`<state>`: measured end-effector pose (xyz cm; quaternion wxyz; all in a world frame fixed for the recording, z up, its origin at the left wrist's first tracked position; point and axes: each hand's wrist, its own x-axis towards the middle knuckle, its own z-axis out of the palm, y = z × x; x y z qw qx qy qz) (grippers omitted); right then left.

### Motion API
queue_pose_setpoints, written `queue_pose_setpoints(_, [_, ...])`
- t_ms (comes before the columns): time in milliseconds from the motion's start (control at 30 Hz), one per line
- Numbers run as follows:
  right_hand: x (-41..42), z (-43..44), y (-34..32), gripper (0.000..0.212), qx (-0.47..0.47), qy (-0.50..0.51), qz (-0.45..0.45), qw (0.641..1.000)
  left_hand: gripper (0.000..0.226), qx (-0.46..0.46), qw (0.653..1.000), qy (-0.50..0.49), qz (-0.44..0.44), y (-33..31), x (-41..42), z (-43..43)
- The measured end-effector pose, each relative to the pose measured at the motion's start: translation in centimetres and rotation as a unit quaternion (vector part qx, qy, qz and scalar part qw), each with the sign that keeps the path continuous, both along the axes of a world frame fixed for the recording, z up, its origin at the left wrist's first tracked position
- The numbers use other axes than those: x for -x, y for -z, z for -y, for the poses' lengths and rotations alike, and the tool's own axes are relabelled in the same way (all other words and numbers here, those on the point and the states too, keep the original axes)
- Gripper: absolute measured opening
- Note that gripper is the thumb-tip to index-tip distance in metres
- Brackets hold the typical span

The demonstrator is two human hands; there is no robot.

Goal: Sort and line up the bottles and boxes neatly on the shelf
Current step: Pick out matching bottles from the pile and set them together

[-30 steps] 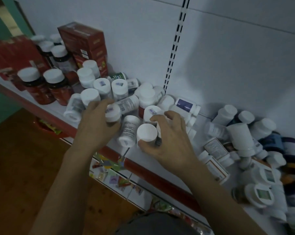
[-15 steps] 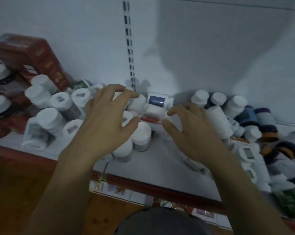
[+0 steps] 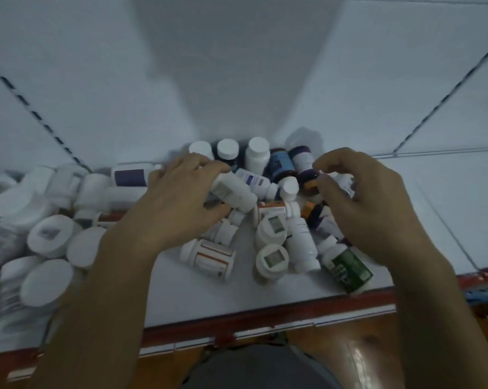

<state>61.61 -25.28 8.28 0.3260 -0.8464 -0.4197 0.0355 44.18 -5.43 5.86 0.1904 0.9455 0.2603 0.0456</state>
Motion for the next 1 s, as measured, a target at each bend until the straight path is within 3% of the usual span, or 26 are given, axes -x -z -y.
queue_pose_setpoints(133, [-4.5, 2.0, 1.2, 0.016, 0.072, -0.012, -0.008, 0.997, 0.063, -0.006, 1.0, 0.01, 0.007, 2.1, -2.9, 0.8])
queue_pose_setpoints(233, [-6.7, 2.7, 2.0, 0.02, 0.094, -0.043, -0.02, 0.994, 0.067, -0.007, 0.999, -0.041, 0.012, 3.5, -4.0, 1.1])
queue_pose_setpoints(333, [-8.3, 2.9, 2.5, 0.02, 0.095, -0.075, -0.031, 0.992, 0.061, 0.01, 0.988, -0.113, 0.104, 3.8, -3.8, 1.2])
queue_pose_setpoints(467, [-10.2, 2.9, 2.8, 0.018, 0.069, -0.116, -0.046, 0.99, 0.048, 0.071, 0.904, -0.316, 0.279, 2.0, -2.4, 1.8])
queue_pose_setpoints(533, [-10.9, 2.5, 3.0, 0.017, 0.063, -0.138, -0.049, 0.987, 0.04, 0.138, 0.86, -0.359, 0.334, 1.4, -2.0, 2.4])
queue_pose_setpoints(633, [-10.4, -0.1, 3.4, 0.016, 0.047, -0.199, -0.046, 0.978, 0.035, 0.116, 0.853, -0.397, 0.317, 1.7, -1.8, 3.5])
queue_pose_setpoints(767, [-6.6, -5.2, 3.3, 0.02, 0.087, -0.368, -0.018, 0.926, 0.043, 0.116, 0.825, -0.453, 0.318, 3.0, -0.9, 5.5])
queue_pose_setpoints(833, [-5.0, -7.1, 2.5, 0.021, 0.139, -0.434, 0.025, 0.89, 0.053, 0.106, 0.828, -0.465, 0.294, 3.9, 0.4, 6.6])
queue_pose_setpoints(1000, [-2.5, -11.1, 1.8, 0.039, 0.297, -0.514, 0.087, 0.8, 0.067, 0.118, 0.82, -0.479, 0.291, 4.9, 2.7, 8.0])
